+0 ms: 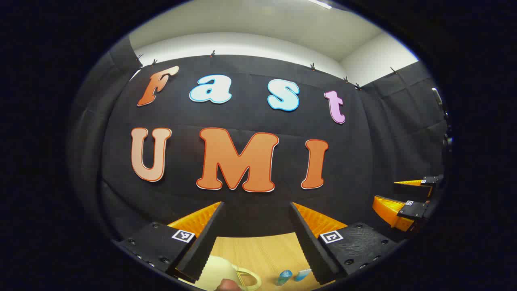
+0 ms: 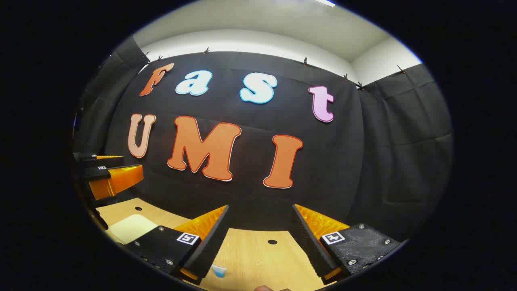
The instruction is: First open the suitcase, pack the skin care products into it, and then close the suitcase.
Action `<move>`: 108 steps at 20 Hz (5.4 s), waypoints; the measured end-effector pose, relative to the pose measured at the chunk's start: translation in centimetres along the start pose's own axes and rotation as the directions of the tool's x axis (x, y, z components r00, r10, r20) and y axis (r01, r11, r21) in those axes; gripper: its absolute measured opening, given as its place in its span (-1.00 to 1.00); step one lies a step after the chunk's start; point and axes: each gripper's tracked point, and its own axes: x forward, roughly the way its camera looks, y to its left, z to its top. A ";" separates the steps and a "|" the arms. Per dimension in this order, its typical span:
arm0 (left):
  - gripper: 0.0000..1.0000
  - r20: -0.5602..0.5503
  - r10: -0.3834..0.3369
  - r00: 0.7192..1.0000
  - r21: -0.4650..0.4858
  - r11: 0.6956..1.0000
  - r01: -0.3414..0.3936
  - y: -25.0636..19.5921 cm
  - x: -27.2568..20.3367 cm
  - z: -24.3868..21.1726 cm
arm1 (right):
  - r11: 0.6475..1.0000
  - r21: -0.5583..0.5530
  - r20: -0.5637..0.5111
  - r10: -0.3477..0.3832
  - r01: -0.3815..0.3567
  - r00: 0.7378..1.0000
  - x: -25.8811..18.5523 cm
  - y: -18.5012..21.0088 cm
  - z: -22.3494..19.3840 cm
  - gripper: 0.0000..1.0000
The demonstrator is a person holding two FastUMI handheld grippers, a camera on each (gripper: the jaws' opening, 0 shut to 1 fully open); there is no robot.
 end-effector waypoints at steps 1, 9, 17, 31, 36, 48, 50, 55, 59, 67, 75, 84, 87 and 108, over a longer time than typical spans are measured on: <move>0.92 -0.001 0.003 1.000 -0.002 1.000 -0.003 0.2 0.0 -0.1 | 1.000 -0.002 -0.007 0.011 -0.011 1.000 0.0 0.4 -0.3 0.89; 0.89 -0.012 0.146 0.989 0.014 0.989 -0.146 0.8 0.9 -1.1 | 0.990 0.009 0.037 0.142 -0.143 0.989 2.4 1.7 0.0 0.83; 0.80 -0.103 0.189 0.976 0.022 0.982 -0.188 1.1 2.5 -4.6 | 0.972 0.034 0.023 0.232 -0.233 0.972 5.8 1.9 -2.2 0.89; 0.95 -0.252 0.165 0.954 0.480 0.877 -0.025 2.1 2.6 -14.3 | 0.974 0.046 -0.023 0.224 -0.223 0.974 7.9 0.5 -4.8 0.89; 0.95 -0.351 0.131 0.927 0.589 0.800 0.109 0.7 1.3 -21.5 | 0.980 0.050 -0.055 0.197 -0.195 0.979 7.9 -0.7 -6.2 0.89; 0.76 -0.581 0.120 0.805 0.726 0.523 0.446 -0.7 -1.9 -35.1 | 0.986 0.042 -0.092 0.163 -0.160 0.982 7.7 -2.9 -7.9 0.89; 0.74 -0.586 0.124 0.801 0.743 0.476 0.470 -1.1 -1.9 -35.7 | 0.986 0.038 -0.094 0.163 -0.160 0.982 7.6 -3.2 -8.1 0.89; 0.52 -0.629 0.130 0.767 0.745 0.382 0.546 -2.2 -3.0 -37.2 | 0.988 0.052 -0.095 0.152 -0.148 0.984 8.0 -4.2 -8.4 0.89; 0.46 -0.645 0.205 0.736 0.752 0.342 0.563 -1.4 -2.5 -39.2 | 0.987 0.075 -0.105 0.151 -0.143 0.983 8.3 -4.8 -9.1 0.89; -0.77 -0.632 0.339 0.697 0.775 0.243 0.584 0.3 -0.9 -42.4 | 0.983 0.089 -0.096 0.171 -0.162 0.981 8.5 -5.9 -9.6 0.89; -0.95 -0.516 0.324 0.793 0.803 0.505 0.317 2.1 0.3 -32.6 | 0.976 0.123 -0.099 0.194 -0.181 0.976 9.1 -6.0 -10.3 0.89; -0.96 -0.402 0.372 0.837 0.674 0.739 -0.004 9.2 -0.2 -23.9 | 0.967 0.125 -0.107 0.234 -0.220 0.966 9.4 -0.3 -9.4 0.89; -0.96 -0.372 0.385 0.845 0.600 0.794 -0.098 11.4 -0.3 -22.7 | 0.966 0.096 -0.095 0.247 -0.238 0.964 9.4 2.3 -8.3 0.89; -0.96 -0.490 0.532 0.691 0.373 0.844 -0.386 28.3 -7.3 -27.2 | 0.983 -0.044 -0.043 0.179 -0.181 0.983 5.5 16.5 -2.4 0.89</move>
